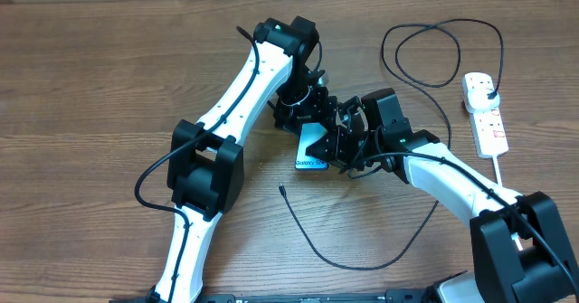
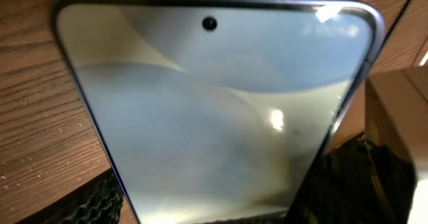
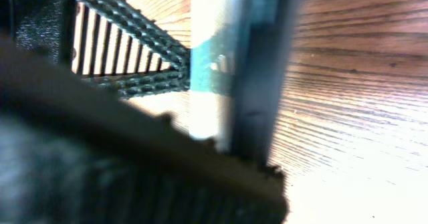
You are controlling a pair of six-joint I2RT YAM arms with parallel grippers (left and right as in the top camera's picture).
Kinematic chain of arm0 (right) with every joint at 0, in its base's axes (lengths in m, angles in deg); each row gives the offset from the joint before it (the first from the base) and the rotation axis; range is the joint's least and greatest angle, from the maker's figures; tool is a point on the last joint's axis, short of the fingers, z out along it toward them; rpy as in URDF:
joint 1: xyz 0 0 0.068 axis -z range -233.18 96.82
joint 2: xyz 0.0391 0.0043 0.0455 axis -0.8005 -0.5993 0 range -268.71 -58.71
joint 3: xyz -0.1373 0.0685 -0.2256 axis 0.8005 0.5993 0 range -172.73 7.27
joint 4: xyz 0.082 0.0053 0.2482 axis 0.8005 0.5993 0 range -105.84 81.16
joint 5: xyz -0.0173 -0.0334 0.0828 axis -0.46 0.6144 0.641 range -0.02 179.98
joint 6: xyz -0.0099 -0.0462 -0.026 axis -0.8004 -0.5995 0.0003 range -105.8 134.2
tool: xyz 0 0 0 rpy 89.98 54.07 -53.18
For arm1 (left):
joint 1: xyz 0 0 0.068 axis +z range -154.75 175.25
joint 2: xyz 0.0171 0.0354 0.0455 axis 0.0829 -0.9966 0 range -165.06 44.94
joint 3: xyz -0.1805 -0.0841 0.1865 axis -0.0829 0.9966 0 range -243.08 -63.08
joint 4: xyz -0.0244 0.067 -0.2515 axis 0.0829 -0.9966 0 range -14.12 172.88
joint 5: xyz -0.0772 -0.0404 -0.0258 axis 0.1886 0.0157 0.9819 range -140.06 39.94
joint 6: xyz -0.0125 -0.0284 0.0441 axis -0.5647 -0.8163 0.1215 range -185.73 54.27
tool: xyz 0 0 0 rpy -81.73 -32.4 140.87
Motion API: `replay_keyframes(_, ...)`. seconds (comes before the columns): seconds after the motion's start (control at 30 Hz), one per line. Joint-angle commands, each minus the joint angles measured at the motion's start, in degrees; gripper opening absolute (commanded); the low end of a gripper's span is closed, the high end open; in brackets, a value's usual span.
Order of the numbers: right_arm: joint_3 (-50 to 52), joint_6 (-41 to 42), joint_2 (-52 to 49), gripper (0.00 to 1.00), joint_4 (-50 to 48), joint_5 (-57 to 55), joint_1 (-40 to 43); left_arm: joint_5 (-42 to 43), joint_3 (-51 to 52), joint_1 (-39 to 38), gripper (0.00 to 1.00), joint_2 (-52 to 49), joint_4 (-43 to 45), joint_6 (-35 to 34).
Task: Plug charger to phone and switch on socket
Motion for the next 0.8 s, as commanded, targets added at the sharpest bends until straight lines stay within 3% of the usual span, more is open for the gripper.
replay_keyframes(0.0, -0.6, -0.4, -0.1, 0.12, -1.4, -0.7, 0.1, 2.7, -1.2, -1.0, 0.87, 0.3, -0.4, 1.4)
replay_keyframes(0.07, -0.6, -0.4, -0.1, 0.11, -1.3, -0.5, 0.1, 1.4, -1.2, -1.0, 0.99, 0.3, -0.3, 1.4)
replay_keyframes(0.13, -0.6, -0.3, -0.1, 0.04, -1.2, 0.1, 0.2, -0.1, -1.2, -0.9, 0.99, 0.3, -0.3, 1.4)
replay_keyframes(0.37, -0.6, -1.8, 0.0, 0.04, -5.7, 10.2, 3.2, 3.4, -1.2, 1.6, 0.97, 0.3, 0.0, 5.2)
replay_keyframes(0.53, -0.6, -1.8, 0.0, 0.04, -13.4, 20.1, 6.1, 19.6, -1.2, 4.6, 0.94, 0.3, 0.2, 15.1)
replay_keyframes(0.77, -0.6, 0.2, -0.1, 0.04, -17.3, 20.9, 7.3, 44.8, -1.2, 8.9, 0.89, 0.3, 0.2, 27.6)
